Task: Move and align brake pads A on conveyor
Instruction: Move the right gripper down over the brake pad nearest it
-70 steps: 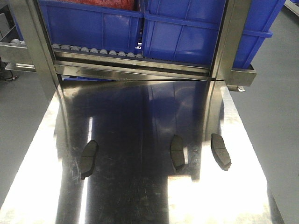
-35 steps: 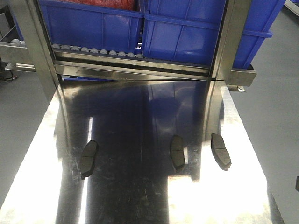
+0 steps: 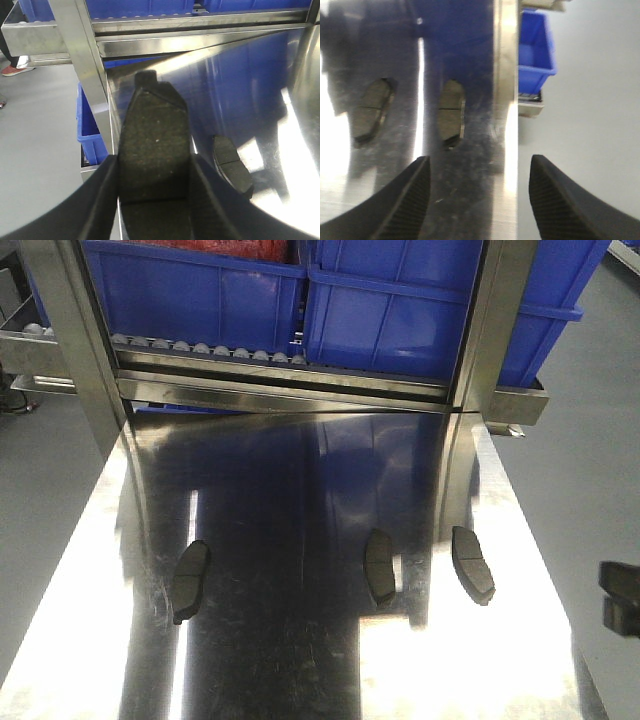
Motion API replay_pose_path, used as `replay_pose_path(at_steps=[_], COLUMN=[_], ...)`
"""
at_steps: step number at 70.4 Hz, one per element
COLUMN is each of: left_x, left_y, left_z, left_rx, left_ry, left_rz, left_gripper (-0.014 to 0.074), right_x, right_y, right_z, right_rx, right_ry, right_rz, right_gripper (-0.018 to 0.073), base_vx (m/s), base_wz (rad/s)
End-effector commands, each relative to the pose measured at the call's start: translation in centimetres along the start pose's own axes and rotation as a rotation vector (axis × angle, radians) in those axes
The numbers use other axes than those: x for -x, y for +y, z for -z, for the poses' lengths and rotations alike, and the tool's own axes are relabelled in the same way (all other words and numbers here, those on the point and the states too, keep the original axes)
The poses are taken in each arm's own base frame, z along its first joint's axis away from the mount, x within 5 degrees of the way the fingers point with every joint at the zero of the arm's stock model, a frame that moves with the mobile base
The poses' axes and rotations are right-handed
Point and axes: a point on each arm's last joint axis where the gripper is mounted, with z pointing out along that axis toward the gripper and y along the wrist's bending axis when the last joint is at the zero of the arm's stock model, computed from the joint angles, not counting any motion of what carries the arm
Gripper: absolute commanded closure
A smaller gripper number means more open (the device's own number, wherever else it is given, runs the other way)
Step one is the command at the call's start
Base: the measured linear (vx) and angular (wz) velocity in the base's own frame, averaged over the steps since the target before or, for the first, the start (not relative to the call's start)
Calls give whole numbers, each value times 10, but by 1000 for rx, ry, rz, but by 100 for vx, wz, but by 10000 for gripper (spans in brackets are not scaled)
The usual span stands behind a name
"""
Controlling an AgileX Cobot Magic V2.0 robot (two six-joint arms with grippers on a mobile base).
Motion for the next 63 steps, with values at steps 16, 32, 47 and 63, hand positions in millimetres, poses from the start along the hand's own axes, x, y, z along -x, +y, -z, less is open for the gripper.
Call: replay_pose_path(at_steps=[16, 32, 47, 63], left_x=[18, 18, 18, 18], left_y=[1, 1, 1, 1], left_z=[4, 4, 4, 4], left_rx=[9, 9, 9, 9], left_ry=[-125, -126, -125, -126], left_rz=[7, 7, 7, 7], left_gripper=[603, 603, 603, 603], right_x=[67, 88, 95, 102], right_y=[1, 29, 33, 36], right_z=[-45, -96, -144, -182], right_rx=[86, 94, 10, 12], right_ry=[125, 243, 427, 529], right_rz=[-17, 54, 71, 58], right_gripper=[134, 146, 134, 76], base_vx=[0, 0, 0, 0], base_wz=[0, 0, 0, 0])
